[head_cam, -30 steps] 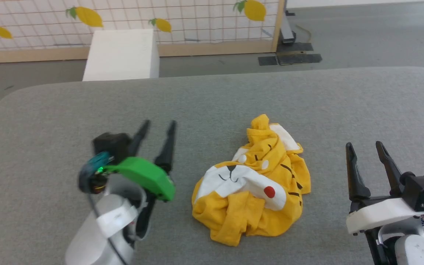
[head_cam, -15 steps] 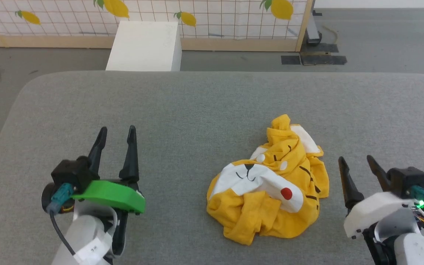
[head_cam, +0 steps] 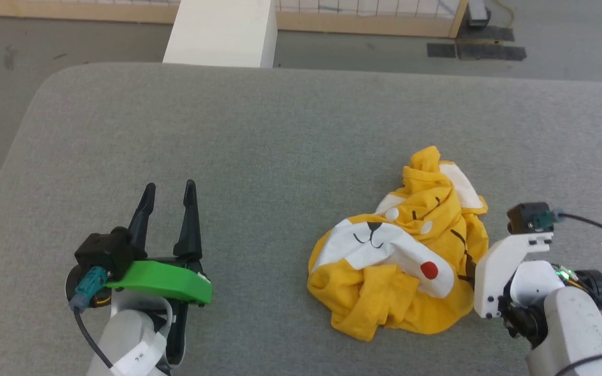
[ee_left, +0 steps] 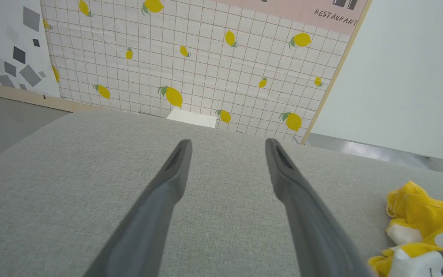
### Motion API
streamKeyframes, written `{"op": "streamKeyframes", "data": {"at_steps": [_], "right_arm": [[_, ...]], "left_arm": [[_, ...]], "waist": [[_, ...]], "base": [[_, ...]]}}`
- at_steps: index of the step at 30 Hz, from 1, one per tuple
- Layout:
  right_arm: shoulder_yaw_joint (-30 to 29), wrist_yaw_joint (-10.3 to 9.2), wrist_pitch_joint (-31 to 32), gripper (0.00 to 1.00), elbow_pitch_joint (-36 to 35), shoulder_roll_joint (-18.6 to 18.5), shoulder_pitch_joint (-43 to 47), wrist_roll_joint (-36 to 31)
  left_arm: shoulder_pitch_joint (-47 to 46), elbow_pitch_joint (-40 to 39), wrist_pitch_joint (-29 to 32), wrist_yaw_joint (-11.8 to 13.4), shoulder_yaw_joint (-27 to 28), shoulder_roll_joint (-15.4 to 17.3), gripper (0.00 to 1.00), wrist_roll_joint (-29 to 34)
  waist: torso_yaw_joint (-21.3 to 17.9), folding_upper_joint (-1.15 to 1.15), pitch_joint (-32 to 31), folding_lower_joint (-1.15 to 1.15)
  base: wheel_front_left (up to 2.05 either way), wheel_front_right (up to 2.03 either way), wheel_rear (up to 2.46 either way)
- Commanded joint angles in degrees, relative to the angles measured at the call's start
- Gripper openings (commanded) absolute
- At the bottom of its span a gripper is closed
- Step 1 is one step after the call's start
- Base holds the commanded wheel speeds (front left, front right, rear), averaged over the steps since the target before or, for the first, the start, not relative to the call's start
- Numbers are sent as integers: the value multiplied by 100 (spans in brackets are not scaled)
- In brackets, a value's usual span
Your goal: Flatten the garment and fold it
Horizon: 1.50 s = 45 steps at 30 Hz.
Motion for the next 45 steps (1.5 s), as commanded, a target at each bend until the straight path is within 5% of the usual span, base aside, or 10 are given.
{"op": "streamKeyframes", "data": {"at_steps": [1, 4, 9, 16, 24, 25, 26, 27, 34, 45], "right_arm": [[53, -8, 137, 100, 76, 3, -80, 16], [124, -8, 292, 0, 92, 3, -96, 115], [-162, -8, -395, 0, -274, 3, -64, 227], [-1448, -8, -1589, 0, -981, 3, 374, 152], [-2720, -8, -1060, 0, -959, 3, 1149, 203], [-2743, -8, -941, 25, -909, 3, 1224, 237], [-2739, -8, -901, 70, -903, 3, 1274, 262], [-2744, -8, -888, 100, -905, 3, 1320, 299], [-2382, -8, -1423, 100, -1206, 3, 1524, 385], [-968, -8, -2747, 100, -1890, 3, 1497, 446]], "left_arm": [[-17, -2, -27, -50, 42, -48, 100, 104], [-20, 26, -27, -101, 116, -95, 100, 153], [15, 67, -27, -160, 214, -139, 100, 213], [127, 135, -27, -220, 263, -168, 100, 290], [235, 223, -27, -268, 213, -179, 100, 305], [239, 248, -27, -274, 182, -181, 100, 289], [231, 272, -27, -279, 146, -181, 100, 273], [210, 305, -27, -284, 81, -182, 100, 264], [-325, 760, 82, -309, -823, -185, 100, -44], [-2245, 1889, 1473, -59, -2491, -186, 100, -995]], "waist": [[82, 0, 92, 0], [89, 0, 113, 0], [27, 0, 48, 0], [-117, 0, -189, 0], [-351, 0, -368, 0], [-388, 0, -387, 0], [-413, 0, -396, 0], [-445, 0, -406, 0], [-668, 0, -406, 0], [-1180, 0, 115, 0]], "base": [[0, 0, 0], [0, 0, 0], [0, 0, 0], [0, 0, 0], [0, 0, 0], [0, 0, 0], [0, 0, 0], [0, 0, 0], [0, 0, 0], [0, 0, 0]]}}
